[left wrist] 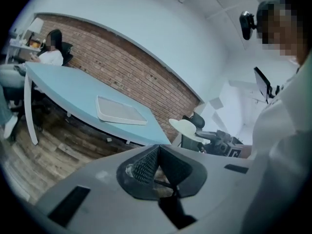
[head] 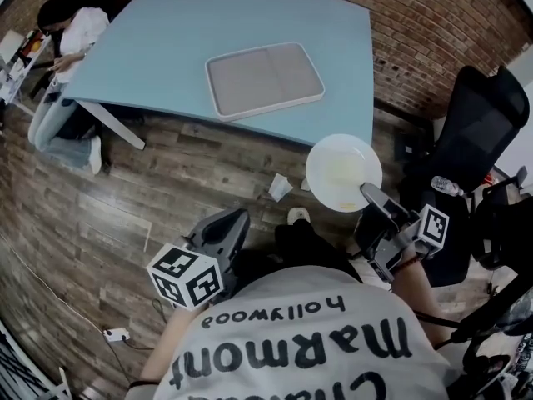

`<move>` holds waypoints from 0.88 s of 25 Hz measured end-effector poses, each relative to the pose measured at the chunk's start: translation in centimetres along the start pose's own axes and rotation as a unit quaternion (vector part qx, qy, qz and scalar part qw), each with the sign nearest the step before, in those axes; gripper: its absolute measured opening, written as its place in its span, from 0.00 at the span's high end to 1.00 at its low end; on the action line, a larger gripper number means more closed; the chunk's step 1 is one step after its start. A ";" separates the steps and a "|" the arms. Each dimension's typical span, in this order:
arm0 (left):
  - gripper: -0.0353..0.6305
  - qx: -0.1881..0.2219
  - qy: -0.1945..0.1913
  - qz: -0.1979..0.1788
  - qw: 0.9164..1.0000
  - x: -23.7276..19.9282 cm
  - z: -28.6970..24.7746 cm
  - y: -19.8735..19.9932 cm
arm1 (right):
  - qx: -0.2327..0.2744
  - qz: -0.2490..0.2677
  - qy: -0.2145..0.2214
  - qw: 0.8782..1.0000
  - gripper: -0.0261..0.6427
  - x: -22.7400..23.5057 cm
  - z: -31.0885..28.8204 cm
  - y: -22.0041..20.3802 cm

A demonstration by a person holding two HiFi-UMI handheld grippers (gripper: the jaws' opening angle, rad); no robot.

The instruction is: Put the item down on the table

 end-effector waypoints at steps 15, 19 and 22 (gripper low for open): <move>0.94 0.058 0.098 0.043 0.993 -4.0 0.3 4.4 | -0.057 -0.010 0.009 0.998 0.91 1.7 -9.7 7.2; 0.94 0.062 0.115 0.054 0.990 -4.7 -0.8 5.6 | -0.071 -0.004 -0.006 0.997 0.91 2.7 -12.0 9.7; 0.94 0.060 0.133 0.064 0.987 -5.7 -1.7 6.3 | -0.065 -0.017 -0.020 0.998 0.91 3.9 -13.8 11.8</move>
Point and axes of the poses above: the fingertips, and each gripper's own axes: z backward along the fingers, x to its right, y out of its top, the point moved 6 cm from there along z, backward along the fingers, and after that the axes turned 8 degrees about y, right-handed, at the moved point
